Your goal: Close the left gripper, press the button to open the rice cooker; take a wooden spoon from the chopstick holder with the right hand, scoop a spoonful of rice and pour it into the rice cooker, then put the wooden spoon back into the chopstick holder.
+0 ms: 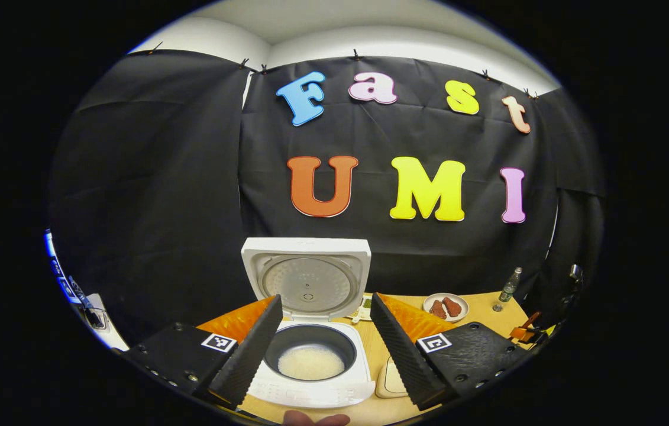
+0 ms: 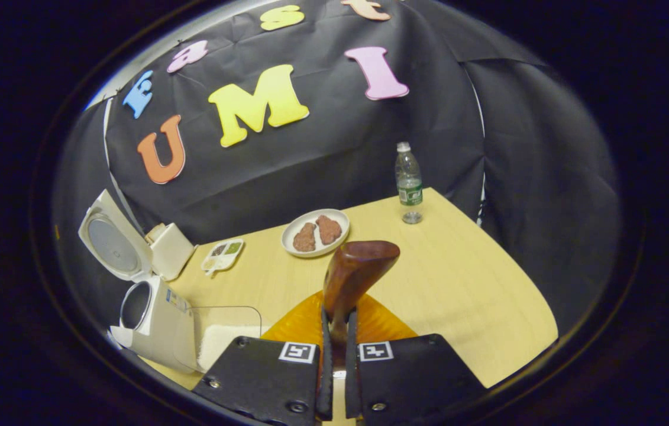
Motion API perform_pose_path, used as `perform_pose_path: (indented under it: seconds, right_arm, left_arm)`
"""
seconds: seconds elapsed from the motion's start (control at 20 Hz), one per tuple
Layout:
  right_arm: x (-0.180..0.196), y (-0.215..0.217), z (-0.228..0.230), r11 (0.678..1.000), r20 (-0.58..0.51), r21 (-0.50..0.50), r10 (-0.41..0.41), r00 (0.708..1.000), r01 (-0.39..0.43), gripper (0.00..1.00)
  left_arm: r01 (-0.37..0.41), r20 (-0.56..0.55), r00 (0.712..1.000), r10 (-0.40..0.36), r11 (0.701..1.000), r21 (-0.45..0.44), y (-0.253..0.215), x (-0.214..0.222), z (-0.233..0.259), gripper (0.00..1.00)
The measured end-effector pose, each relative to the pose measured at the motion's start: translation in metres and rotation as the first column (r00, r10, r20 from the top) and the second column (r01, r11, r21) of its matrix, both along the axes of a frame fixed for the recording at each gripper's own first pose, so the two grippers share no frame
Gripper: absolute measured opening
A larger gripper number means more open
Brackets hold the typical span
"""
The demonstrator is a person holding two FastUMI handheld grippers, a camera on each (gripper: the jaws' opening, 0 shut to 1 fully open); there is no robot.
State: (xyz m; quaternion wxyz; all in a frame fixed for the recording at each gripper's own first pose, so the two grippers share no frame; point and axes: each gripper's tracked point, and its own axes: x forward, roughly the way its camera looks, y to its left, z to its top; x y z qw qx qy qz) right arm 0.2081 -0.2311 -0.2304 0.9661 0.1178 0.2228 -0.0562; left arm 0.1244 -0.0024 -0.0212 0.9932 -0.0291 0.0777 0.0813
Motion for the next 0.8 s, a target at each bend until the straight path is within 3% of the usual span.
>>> perform_pose_path:
  seconds: [0.15,0.35,0.6,0.8]
  right_arm:
    - [-0.005,0.029,0.036,0.994,0.055,-0.103,0.032,0.998,-0.026,0.13]
    - [-0.010,0.093,0.070,0.963,0.109,-0.248,0.133,0.985,-0.102,0.13]
    - [-0.013,0.164,0.058,0.934,0.080,-0.305,0.220,0.972,-0.186,0.13]
    - [-0.007,0.189,0.018,0.906,0.020,-0.373,0.225,0.974,-0.202,0.13]
  left_arm:
    - [0.008,0.018,1.000,-0.008,1.000,-0.003,0.017,-0.007,0.002,0.96]
    - [0.002,0.030,1.000,-0.001,0.999,-0.034,0.046,-0.019,-0.003,0.96]
    - [-0.018,0.029,0.999,0.019,0.998,-0.056,0.079,-0.035,-0.009,0.94]
    - [-0.006,0.004,1.000,0.006,0.999,-0.047,0.092,-0.046,-0.019,0.94]
